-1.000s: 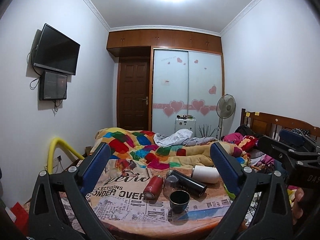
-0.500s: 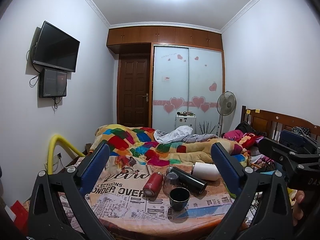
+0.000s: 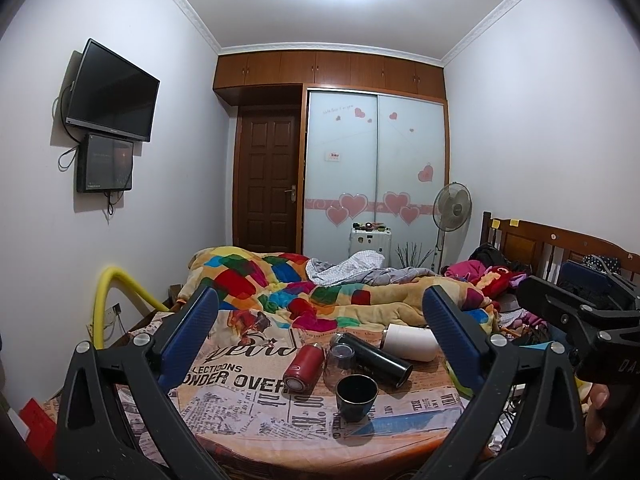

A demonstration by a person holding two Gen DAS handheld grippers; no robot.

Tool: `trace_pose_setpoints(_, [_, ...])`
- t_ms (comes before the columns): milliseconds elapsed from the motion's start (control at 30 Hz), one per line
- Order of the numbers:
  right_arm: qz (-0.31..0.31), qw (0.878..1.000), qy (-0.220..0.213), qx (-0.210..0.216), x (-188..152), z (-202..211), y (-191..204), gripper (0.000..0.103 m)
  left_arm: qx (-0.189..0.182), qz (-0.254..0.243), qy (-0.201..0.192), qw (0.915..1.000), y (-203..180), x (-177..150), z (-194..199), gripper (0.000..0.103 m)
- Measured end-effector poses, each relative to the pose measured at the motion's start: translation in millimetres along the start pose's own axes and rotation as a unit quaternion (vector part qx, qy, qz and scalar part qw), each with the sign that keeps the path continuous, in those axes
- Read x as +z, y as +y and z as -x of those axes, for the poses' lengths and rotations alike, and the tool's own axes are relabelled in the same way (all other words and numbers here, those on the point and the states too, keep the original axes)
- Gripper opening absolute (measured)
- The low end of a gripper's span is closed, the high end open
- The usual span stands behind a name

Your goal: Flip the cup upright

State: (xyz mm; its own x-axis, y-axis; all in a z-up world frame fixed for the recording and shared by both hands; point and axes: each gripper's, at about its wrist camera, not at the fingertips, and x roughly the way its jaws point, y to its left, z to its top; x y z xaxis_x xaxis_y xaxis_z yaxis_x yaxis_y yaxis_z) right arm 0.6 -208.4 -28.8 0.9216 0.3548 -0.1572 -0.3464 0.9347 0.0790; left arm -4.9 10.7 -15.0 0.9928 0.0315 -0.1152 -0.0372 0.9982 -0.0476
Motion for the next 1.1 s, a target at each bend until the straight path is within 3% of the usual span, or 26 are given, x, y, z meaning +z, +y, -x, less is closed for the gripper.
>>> trace_pose_setpoints(1100, [0.004,1.0,0.0,-0.003,1.8,1.1,0.0,0.103,-0.012,0.009,0.005,0.9999,-3.6,1.1,-4.2,0.103])
